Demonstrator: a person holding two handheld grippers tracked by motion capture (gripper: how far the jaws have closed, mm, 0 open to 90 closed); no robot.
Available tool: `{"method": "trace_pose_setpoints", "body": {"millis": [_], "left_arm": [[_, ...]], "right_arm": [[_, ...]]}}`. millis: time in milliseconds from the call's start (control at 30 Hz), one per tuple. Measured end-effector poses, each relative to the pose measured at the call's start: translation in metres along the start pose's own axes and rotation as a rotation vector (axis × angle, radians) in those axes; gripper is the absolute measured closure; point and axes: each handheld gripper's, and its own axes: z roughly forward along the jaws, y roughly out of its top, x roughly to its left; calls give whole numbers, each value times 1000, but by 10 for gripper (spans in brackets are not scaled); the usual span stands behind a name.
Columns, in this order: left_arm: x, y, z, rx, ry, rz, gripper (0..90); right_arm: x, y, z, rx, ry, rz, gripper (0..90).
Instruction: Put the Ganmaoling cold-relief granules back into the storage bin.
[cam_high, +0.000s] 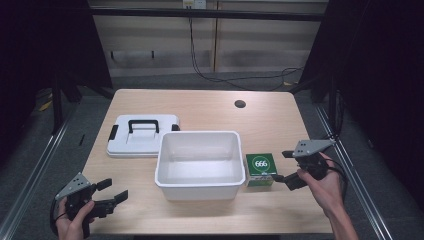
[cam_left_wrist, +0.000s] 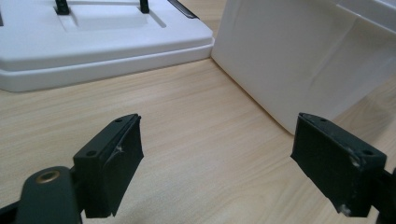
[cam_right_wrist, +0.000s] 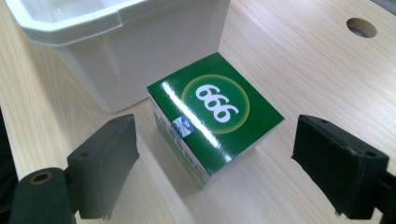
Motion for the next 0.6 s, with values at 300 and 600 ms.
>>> {"method": "trace_pose_setpoints", "body": {"millis": [300, 600], "left_arm": [[1, 0, -1, -8, 5, -6, 159], [1, 0, -1, -11, 6, -8, 159]], "right_arm": [[2, 21, 9, 71, 55, -83, 130], [0, 44, 15, 121, 90, -157, 131]]}}
